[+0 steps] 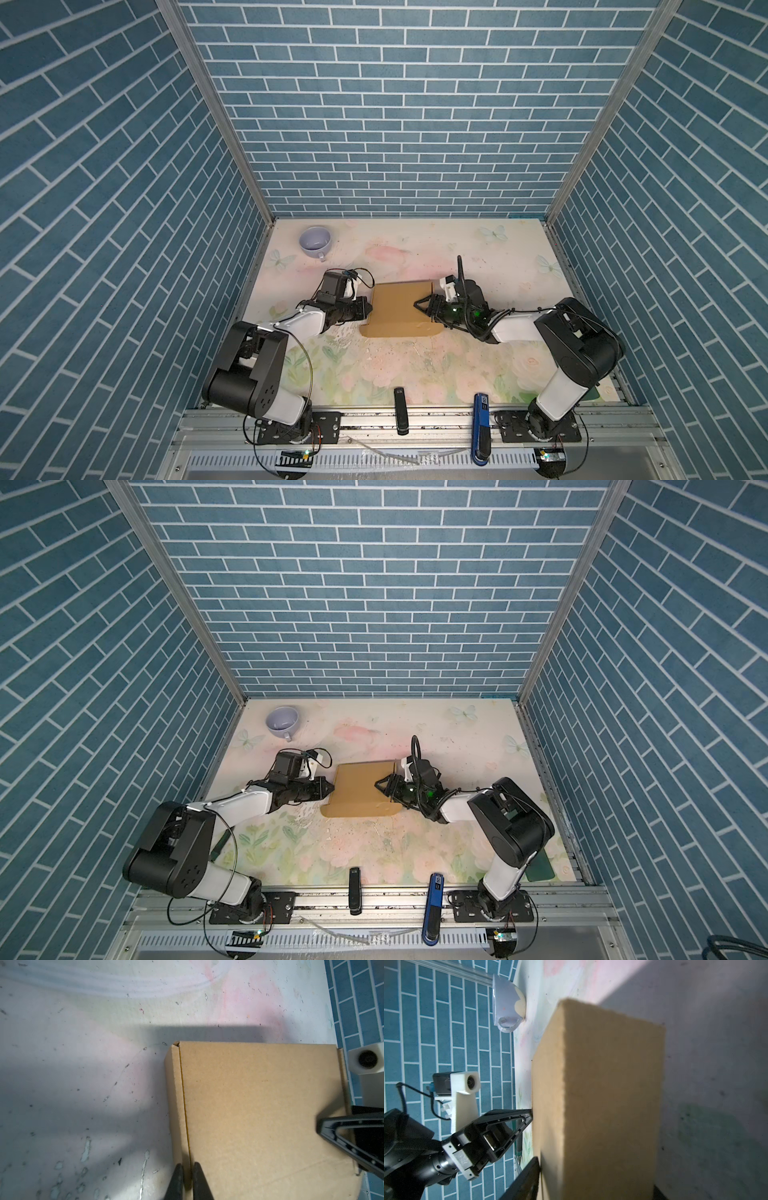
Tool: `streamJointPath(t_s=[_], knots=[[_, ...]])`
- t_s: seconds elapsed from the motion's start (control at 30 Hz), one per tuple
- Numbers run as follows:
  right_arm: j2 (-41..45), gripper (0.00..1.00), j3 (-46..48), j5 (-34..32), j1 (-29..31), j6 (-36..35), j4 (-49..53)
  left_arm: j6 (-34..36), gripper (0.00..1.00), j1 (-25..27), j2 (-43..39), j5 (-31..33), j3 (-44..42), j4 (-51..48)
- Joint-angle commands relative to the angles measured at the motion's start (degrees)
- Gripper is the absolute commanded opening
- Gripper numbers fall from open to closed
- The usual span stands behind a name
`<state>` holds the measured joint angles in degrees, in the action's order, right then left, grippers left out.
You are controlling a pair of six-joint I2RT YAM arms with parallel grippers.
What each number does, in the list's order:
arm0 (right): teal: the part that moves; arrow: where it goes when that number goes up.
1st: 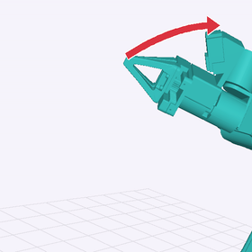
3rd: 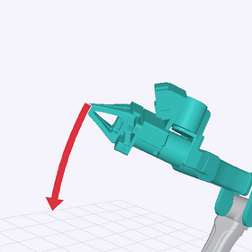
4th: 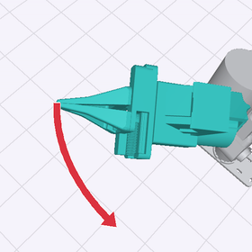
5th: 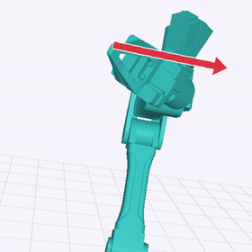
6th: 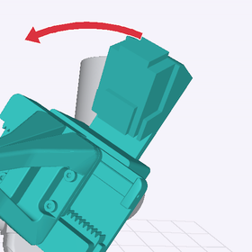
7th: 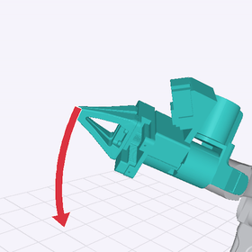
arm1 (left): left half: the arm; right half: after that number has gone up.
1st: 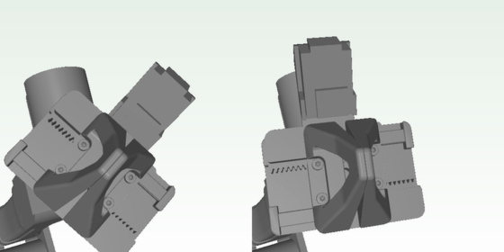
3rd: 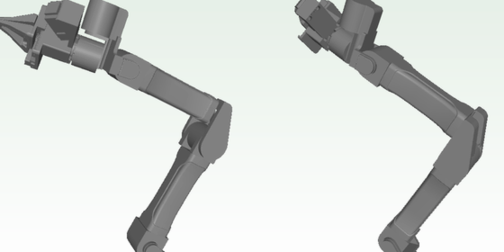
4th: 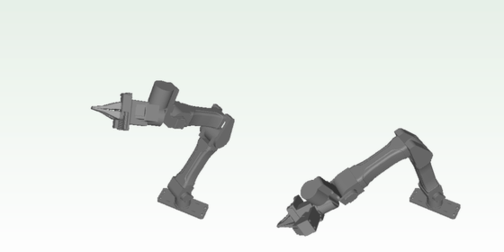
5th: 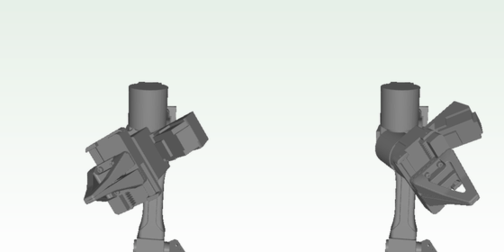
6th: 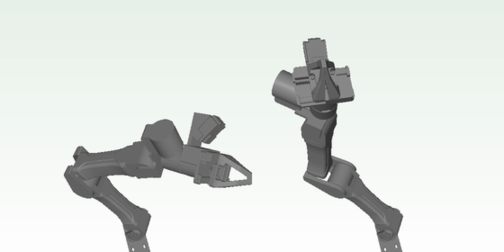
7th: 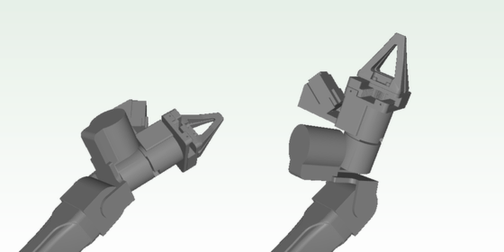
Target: Fold the paper box
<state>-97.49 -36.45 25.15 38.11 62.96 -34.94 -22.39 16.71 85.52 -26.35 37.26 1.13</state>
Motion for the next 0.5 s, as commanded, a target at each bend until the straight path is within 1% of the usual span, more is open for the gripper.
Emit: streamJointPath(t_s=[0.0,0.27,0.47], knots=[[0.43,0.61,-2.22,2.17,1.05,1.67,-4.01,1.03,0.13,-0.01,2.72,3.3,-1.23,-6.39],[1.5,0.6,-3.23,2.1,1.44,2.07,-3.21,1.06,0.13,-0.01,2.55,3.07,-0.11,-6.46],[1.5,0.62,-4.72,1.1,2.65,3.76,-3.64,0.6,0.13,0.07,2.21,2.36,0.79,-6.21]])
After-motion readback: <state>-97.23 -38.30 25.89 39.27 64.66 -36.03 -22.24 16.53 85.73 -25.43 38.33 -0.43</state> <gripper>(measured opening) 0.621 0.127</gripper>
